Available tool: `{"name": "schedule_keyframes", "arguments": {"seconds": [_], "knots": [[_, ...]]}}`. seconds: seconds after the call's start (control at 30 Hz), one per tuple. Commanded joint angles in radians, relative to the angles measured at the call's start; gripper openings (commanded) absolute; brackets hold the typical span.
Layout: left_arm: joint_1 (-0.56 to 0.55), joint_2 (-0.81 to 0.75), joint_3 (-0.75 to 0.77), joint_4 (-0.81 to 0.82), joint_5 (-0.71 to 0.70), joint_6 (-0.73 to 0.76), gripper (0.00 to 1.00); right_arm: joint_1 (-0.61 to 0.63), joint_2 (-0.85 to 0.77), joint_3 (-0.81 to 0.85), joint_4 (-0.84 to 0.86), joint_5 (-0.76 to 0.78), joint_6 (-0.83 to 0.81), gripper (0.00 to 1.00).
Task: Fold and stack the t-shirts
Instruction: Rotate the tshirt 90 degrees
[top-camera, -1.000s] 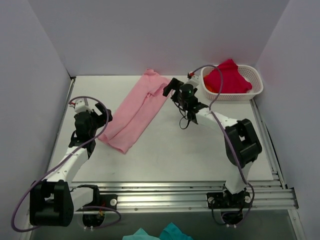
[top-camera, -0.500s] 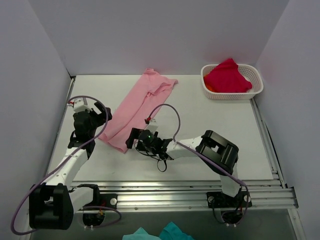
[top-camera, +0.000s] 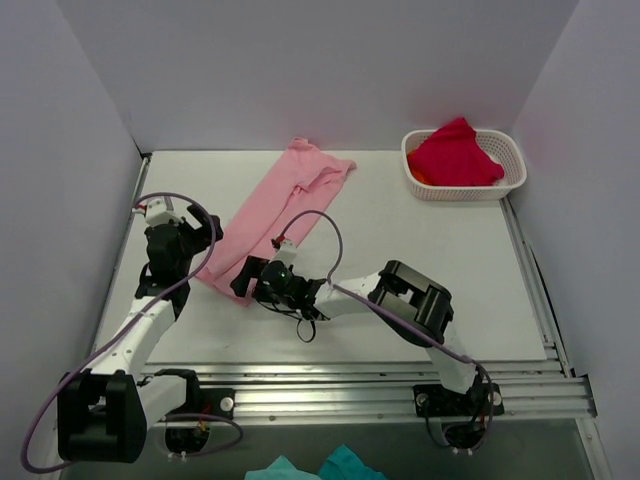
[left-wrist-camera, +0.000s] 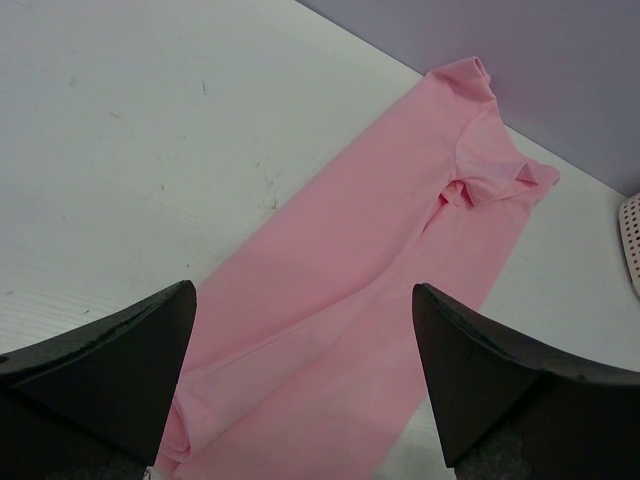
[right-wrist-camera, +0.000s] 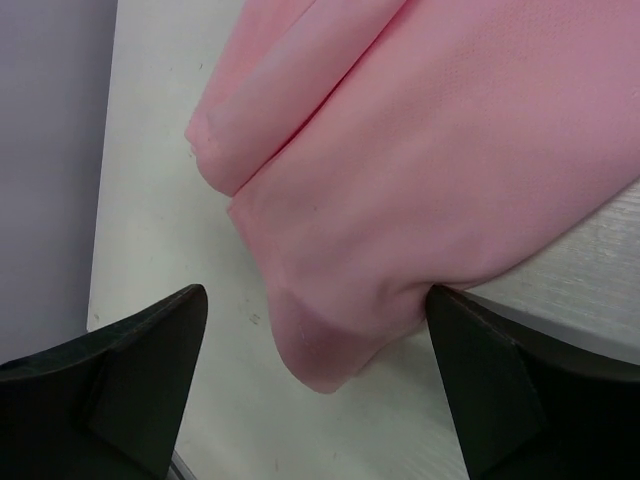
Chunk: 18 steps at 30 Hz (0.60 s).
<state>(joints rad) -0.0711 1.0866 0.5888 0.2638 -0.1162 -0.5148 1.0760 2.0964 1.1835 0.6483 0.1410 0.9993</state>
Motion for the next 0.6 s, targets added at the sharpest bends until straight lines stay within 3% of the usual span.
{"name": "schedule_keyframes", "arguments": {"seconds": [0.0,0.07,0.1,0.37,0.57], "knots": [[0.001,-0.021,0.011,0.011,-0.014,0.013,0.98,0.009,0.036,-0.007,-0.044,-0.034,0.015,0.80],[0.001,-0.019,0.011,0.009,-0.016,0.015,0.98,0.007,0.028,-0.024,-0.033,-0.032,0.009,0.38],[0.002,-0.019,0.009,0.011,-0.016,0.015,0.98,0.006,0.024,-0.027,-0.053,-0.020,0.010,0.00],[0.007,-0.027,0.002,0.011,-0.013,0.015,0.98,-0.019,-0.009,-0.102,-0.047,-0.001,0.002,0.00],[0.004,-0.027,0.006,-0.023,-0.017,-0.014,0.98,-0.077,-0.249,-0.382,-0.114,0.149,0.004,0.00]]}}
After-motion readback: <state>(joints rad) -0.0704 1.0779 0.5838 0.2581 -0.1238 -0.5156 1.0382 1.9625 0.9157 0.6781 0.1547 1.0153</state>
